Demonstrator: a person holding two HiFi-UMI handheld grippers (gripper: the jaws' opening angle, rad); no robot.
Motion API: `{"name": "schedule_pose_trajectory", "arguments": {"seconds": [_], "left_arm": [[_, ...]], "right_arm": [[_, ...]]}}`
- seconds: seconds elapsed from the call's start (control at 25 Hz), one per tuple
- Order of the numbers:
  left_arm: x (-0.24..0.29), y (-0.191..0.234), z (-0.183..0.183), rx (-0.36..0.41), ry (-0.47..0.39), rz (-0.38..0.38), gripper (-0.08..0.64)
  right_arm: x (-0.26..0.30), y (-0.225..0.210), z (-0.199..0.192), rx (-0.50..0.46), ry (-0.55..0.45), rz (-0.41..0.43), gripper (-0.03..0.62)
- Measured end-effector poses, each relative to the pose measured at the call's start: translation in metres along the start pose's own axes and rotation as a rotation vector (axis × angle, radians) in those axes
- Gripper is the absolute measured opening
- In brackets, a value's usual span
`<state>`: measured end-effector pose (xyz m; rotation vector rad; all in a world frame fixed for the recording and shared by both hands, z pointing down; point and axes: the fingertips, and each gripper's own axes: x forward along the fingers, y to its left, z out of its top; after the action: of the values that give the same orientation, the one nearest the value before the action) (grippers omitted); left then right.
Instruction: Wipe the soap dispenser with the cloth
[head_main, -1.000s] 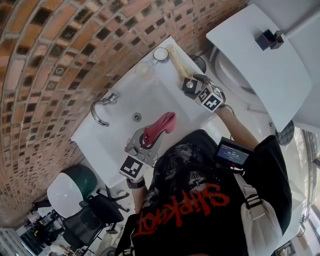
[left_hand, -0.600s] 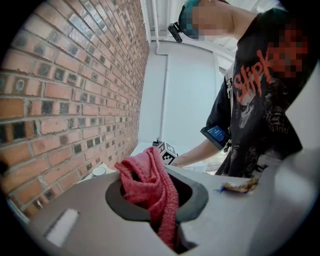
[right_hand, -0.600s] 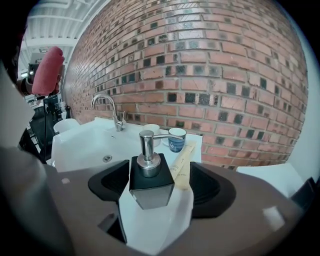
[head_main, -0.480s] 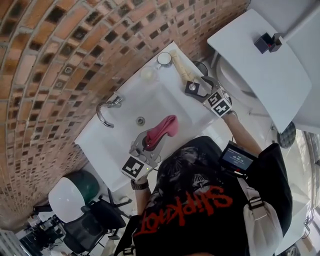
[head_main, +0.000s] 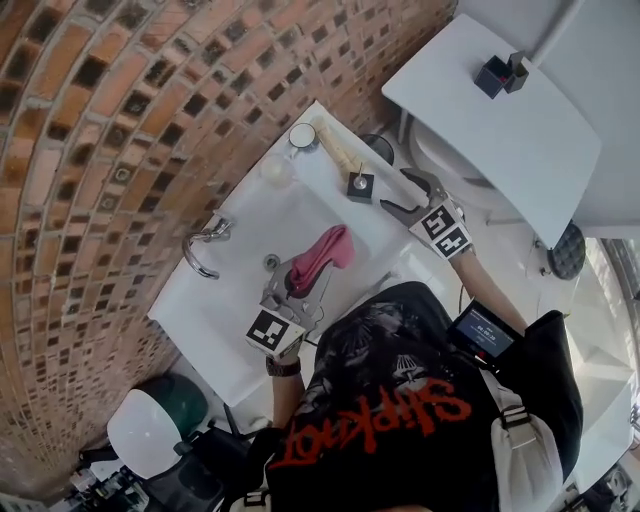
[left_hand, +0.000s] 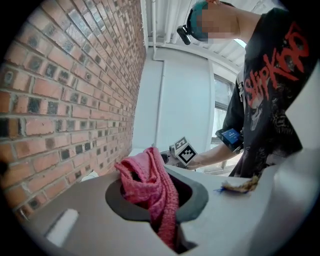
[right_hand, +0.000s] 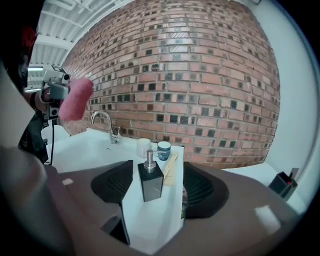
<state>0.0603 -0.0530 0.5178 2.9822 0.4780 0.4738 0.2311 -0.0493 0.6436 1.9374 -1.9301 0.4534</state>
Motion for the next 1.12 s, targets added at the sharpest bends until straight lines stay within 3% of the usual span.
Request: {"name": "schedule_pose_trajectory", "arguments": {"seconds": [0.08, 0.16, 0.28, 0.36, 0.48, 0.68, 0.8, 1.04, 1.12], "left_arm": [[0.004, -0.004, -0.002, -0.009, 0.008, -0.003, 0.052], [0.013, -0.008, -0.005, 0.004, 0.029, 0.002, 0.052], [0.039, -0.013, -0.003, 0.025, 0.036, -0.027, 0.052], [0.043, -0.017, 0.002, 0.022, 0.039, -0.04, 0.052], [0.021, -0.015, 0.011, 0.02, 0.041, 0.025, 0.052], [-0.034, -0.001, 0.018, 0.005, 0.023, 0.26, 0.052], [-0.084, -0.001, 0.016, -0.005, 0.026, 0.432, 0.051], [-0.232, -0.037, 0.003, -0.148, -0.088, 0.908, 0.052], [-0.267, -0.058, -0.003, -0.174, -0.116, 1.046, 0.052]], "right_arm": [[-0.013, 0.012, 0.018, -0.009, -0.068, 0.042, 0.234], [-0.027, 0.02, 0.032, -0.011, -0.135, 0.085, 0.18], [-0.064, 0.016, 0.043, 0.064, -0.168, 0.035, 0.088], [-0.078, 0.021, 0.057, 0.091, -0.183, 0.005, 0.081], [-0.064, 0.048, 0.086, 0.05, -0.264, 0.087, 0.083], [-0.03, 0.109, 0.136, 0.04, -0.339, 0.343, 0.078], [-0.015, 0.175, 0.164, 0.015, -0.376, 0.545, 0.074], [-0.01, 0.361, 0.212, -0.028, -0.402, 1.081, 0.02], [-0.019, 0.408, 0.217, -0.059, -0.386, 1.22, 0.018]]}}
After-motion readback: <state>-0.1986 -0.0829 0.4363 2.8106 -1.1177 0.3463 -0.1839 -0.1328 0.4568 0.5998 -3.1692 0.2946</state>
